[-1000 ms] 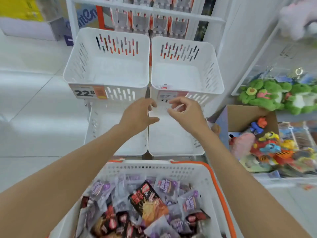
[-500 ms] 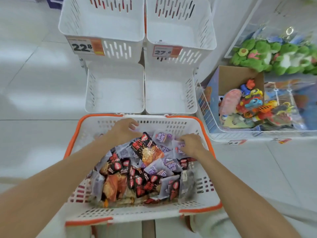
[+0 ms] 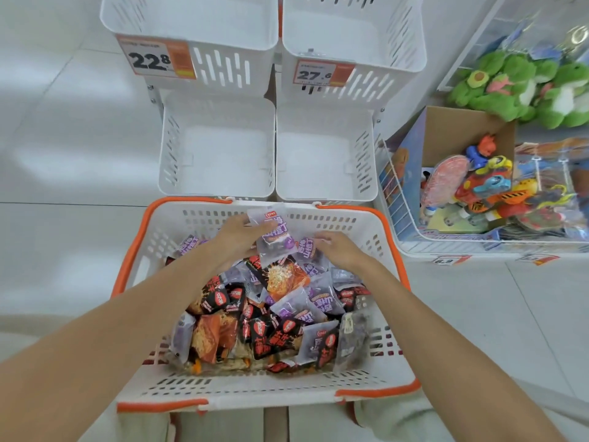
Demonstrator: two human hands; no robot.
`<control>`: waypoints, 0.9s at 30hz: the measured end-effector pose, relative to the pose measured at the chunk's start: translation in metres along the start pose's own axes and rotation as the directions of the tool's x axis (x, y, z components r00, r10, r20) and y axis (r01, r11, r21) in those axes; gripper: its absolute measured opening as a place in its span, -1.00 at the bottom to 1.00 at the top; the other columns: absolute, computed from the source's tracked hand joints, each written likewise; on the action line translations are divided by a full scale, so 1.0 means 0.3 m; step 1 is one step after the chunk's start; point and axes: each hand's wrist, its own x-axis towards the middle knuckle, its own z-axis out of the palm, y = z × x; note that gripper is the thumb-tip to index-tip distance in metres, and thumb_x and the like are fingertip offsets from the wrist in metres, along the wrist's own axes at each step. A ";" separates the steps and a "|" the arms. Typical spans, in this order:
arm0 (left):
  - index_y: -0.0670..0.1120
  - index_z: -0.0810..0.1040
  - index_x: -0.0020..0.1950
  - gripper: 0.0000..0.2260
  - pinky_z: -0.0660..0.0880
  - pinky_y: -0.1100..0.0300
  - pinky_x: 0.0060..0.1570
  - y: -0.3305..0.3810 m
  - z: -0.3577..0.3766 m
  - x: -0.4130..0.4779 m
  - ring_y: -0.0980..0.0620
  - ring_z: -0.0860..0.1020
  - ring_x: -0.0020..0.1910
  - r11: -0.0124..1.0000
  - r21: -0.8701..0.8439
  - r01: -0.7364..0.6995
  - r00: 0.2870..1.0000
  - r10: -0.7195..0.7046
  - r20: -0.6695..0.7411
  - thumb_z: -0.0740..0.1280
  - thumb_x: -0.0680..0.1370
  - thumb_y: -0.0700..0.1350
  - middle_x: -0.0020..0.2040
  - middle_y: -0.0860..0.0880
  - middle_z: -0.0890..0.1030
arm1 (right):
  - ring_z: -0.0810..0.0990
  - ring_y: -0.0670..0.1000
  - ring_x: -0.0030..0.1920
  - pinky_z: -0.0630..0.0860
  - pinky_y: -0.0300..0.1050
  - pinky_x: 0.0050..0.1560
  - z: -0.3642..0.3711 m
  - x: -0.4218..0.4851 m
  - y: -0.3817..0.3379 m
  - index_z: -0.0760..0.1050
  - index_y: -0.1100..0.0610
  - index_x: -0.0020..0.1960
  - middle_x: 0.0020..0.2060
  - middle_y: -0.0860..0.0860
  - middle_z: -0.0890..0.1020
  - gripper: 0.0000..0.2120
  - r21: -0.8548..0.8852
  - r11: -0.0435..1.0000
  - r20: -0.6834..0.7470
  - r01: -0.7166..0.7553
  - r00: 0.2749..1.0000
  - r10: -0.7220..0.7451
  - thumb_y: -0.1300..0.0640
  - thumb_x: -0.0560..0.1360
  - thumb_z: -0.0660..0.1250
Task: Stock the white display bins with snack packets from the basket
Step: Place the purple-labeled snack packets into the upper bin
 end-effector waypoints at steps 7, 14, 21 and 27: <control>-0.20 0.50 -0.01 -0.70 0.46 0.23 -0.38 -0.007 -0.042 0.008 0.09 0.59 -0.30 1.000 0.021 0.019 1.000 -0.018 -0.019 0.35 0.56 0.06 -0.23 -0.05 0.59 | 0.50 0.07 -0.11 0.43 0.00 -0.03 0.056 0.058 0.060 0.56 0.25 -0.09 -0.19 0.07 0.52 -0.82 -0.252 0.967 -0.116 0.031 0.991 -0.062 0.12 0.47 0.43; -0.07 0.56 -0.02 -0.77 0.60 0.11 -0.06 0.064 -0.022 -0.023 -0.01 0.65 -0.14 0.996 0.011 -0.090 0.994 0.091 -0.063 0.26 0.60 0.08 -0.14 -0.06 0.67 | 0.65 -0.03 -0.15 0.53 -0.14 -0.04 -0.102 -0.020 -0.115 0.57 0.13 0.00 -0.14 0.01 0.71 -0.86 0.579 0.801 -0.155 0.152 0.985 -0.075 0.20 0.46 0.47; -0.29 0.58 0.05 -0.83 0.61 0.22 -0.16 0.255 0.058 -0.092 -0.04 0.69 -0.16 0.966 -0.123 -0.227 0.954 0.246 0.172 0.28 0.62 -0.18 0.07 -0.30 0.64 | 0.63 -0.02 -0.04 0.50 -0.13 0.03 -0.146 -0.078 -0.333 0.54 0.14 0.17 0.00 0.05 0.68 -0.67 0.499 0.832 -0.148 0.243 0.970 -0.194 0.14 0.45 0.49; -0.23 0.54 0.10 -0.89 0.51 0.38 -0.37 0.524 0.004 -0.122 0.13 0.65 -0.37 0.919 -0.096 -0.382 0.883 0.393 0.257 0.25 0.62 -0.25 -0.32 0.00 0.68 | 0.61 0.03 -0.04 0.51 0.12 0.24 -0.351 -0.046 -0.544 0.52 0.21 0.26 0.01 0.20 0.64 -0.48 0.403 0.839 -0.159 0.366 0.931 -0.330 0.13 0.33 0.50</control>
